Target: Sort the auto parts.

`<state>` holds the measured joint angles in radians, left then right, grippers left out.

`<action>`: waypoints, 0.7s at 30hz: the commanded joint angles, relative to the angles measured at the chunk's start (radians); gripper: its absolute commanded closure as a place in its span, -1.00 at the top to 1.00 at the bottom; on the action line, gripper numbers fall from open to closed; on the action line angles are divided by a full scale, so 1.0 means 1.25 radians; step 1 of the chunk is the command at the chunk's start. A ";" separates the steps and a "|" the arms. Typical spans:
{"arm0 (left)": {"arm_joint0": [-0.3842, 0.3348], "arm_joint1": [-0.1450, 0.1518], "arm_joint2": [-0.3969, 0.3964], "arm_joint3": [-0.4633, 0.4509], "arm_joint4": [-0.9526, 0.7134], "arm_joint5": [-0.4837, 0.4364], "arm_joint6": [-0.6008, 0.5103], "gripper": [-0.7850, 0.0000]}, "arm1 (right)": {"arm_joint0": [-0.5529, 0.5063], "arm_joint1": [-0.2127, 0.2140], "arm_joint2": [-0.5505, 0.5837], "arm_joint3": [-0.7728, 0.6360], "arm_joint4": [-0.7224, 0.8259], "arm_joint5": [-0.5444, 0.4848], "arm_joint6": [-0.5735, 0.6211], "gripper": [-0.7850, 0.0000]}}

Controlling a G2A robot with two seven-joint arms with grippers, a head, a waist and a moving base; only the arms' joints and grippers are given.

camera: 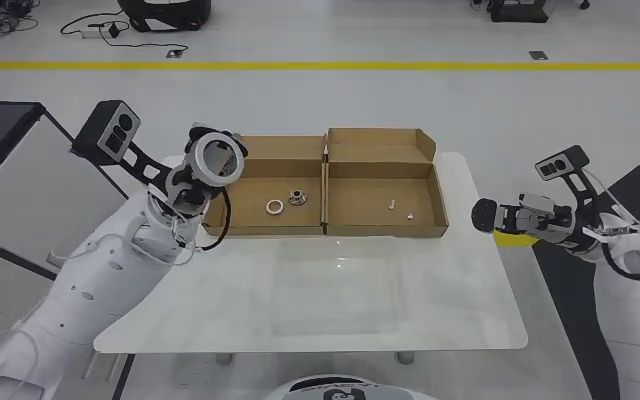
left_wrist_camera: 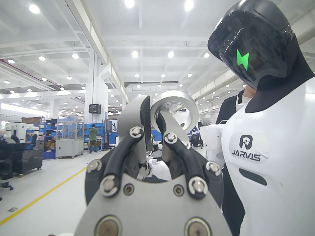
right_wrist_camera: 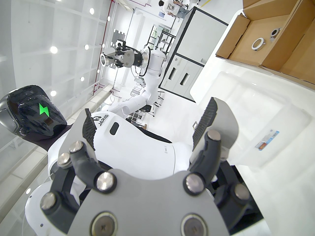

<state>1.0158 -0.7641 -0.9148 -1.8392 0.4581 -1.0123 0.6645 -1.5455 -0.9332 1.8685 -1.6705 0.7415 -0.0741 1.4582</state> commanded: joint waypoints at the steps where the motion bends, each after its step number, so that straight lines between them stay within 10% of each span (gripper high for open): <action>1: 0.001 0.008 0.006 0.004 0.021 0.000 -0.001 -1.00 | 0.000 0.000 0.000 0.000 0.000 0.000 0.000 1.00; 21: -0.029 0.064 0.072 -0.065 -0.060 0.000 0.115 -1.00 | 0.000 0.000 0.000 0.000 0.000 0.000 0.000 1.00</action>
<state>0.9798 -0.6864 -0.8192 -1.9069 0.4252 -1.0123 0.8098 -1.5455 -0.9332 1.8685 -1.6705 0.7415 -0.0741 1.4582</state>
